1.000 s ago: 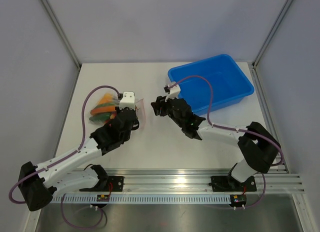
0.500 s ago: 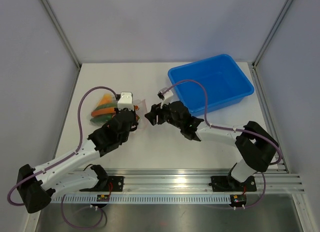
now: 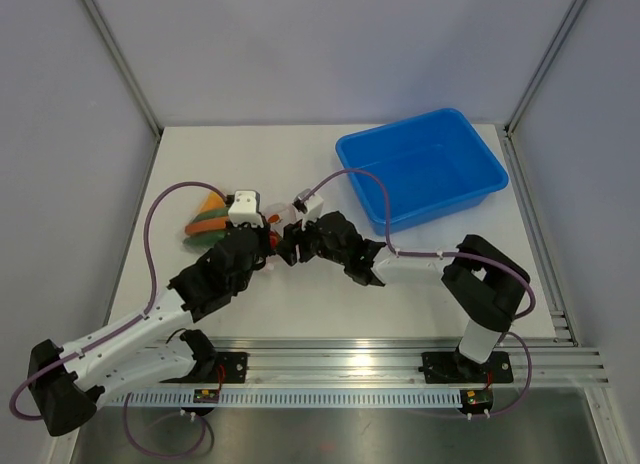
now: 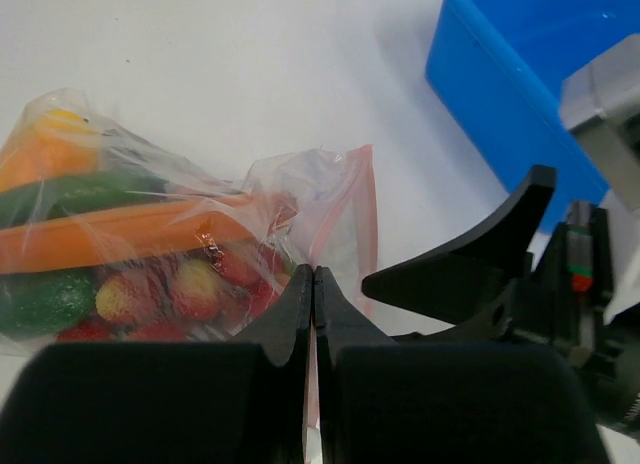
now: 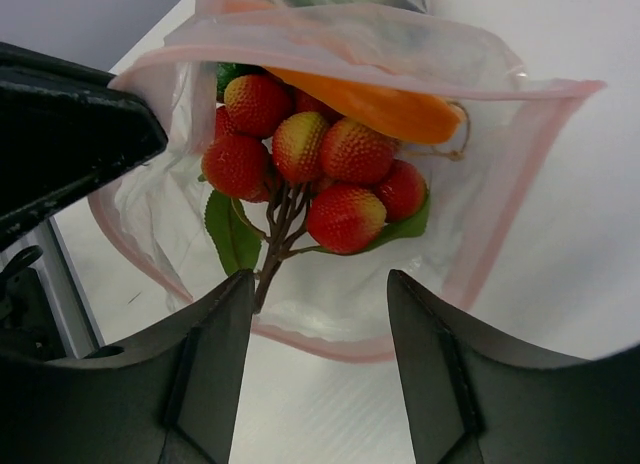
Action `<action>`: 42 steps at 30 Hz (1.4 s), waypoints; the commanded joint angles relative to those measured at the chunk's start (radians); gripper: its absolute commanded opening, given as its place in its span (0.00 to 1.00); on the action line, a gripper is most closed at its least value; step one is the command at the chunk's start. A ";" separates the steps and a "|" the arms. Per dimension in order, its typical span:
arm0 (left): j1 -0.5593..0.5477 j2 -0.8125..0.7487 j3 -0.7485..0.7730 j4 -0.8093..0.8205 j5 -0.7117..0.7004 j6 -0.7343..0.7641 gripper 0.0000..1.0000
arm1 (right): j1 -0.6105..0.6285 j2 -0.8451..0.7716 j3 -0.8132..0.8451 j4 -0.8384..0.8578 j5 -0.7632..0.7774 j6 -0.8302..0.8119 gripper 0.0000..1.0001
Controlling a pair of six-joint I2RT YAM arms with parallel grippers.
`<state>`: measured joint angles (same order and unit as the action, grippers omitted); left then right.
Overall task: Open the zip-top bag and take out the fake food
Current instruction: Open the zipper of the food storage bag at the center of the board, then pick up the fake fruit from the zipper food storage bag.
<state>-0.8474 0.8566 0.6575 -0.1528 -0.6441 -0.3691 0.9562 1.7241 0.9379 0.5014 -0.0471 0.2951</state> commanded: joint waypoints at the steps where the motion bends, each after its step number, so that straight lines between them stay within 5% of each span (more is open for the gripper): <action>1: 0.002 -0.024 0.008 0.101 0.054 -0.030 0.00 | 0.027 0.041 0.047 0.089 -0.008 0.002 0.63; 17: 0.001 -0.087 -0.004 0.093 0.103 -0.068 0.00 | 0.036 0.137 0.065 0.164 0.092 0.035 0.74; 25: 0.002 -0.091 -0.009 0.095 0.100 -0.068 0.00 | 0.036 0.178 0.108 0.120 0.056 0.050 0.72; 34: 0.004 -0.057 -0.004 0.087 0.060 -0.077 0.00 | 0.035 0.163 0.133 0.055 0.053 0.056 0.30; 42: 0.019 0.010 0.013 0.067 0.066 -0.102 0.00 | 0.036 0.085 0.078 0.089 0.115 0.044 0.22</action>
<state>-0.8410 0.8505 0.6441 -0.1387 -0.5602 -0.4473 0.9871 1.8870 1.0286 0.5549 0.0311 0.3470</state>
